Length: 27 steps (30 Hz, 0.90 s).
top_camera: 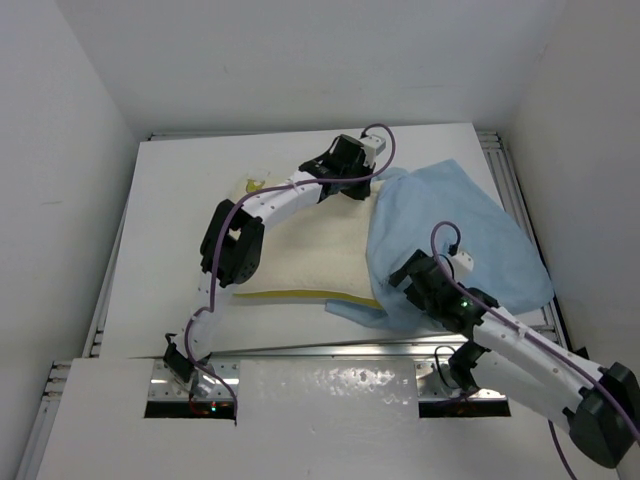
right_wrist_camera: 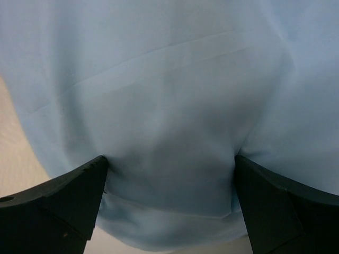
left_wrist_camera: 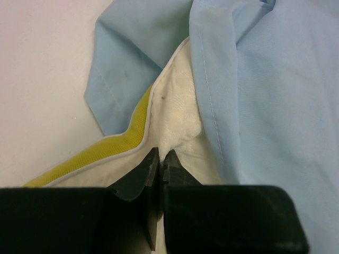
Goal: Put the pillow into the pillowcase
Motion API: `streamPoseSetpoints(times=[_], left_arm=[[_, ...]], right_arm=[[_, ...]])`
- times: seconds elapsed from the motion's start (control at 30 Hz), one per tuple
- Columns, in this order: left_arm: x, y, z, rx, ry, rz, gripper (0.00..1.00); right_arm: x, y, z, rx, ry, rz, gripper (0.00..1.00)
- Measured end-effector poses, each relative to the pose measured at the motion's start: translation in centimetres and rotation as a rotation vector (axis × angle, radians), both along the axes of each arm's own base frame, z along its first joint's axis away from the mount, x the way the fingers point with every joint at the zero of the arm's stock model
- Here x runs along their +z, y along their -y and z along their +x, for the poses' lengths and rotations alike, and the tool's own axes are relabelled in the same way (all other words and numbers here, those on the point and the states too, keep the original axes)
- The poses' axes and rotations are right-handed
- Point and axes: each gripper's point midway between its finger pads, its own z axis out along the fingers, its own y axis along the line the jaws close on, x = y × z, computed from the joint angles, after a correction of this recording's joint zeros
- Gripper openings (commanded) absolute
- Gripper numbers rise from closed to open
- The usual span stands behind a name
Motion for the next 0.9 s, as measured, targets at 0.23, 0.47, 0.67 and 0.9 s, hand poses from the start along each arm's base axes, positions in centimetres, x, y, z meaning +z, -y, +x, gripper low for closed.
streamPoseSetpoints(times=[0.23,0.47,0.67,0.9], left_arm=[[0.0,0.0,0.0,0.000,0.001,0.002,0.00],[0.1,-0.8,0.3,0.024,0.015,0.022,0.00],[0.5,-2.5,1.2,0.053,0.003,0.026,0.00],[-0.5,-6.3,1.8,0.139,-0.053,0.040,0.00]], right_arm=[[-3.1,-1.3,1.5,0.008,0.019,0.028,0.46],[-2.0,-1.1,4.9,-0.004,0.031,0.119,0.00],[-1.5,0.1,9.3,0.109,-0.126,0.085,0.00],[0.0,-2.0,20.2,0.470,-0.292,-0.003,0.00]])
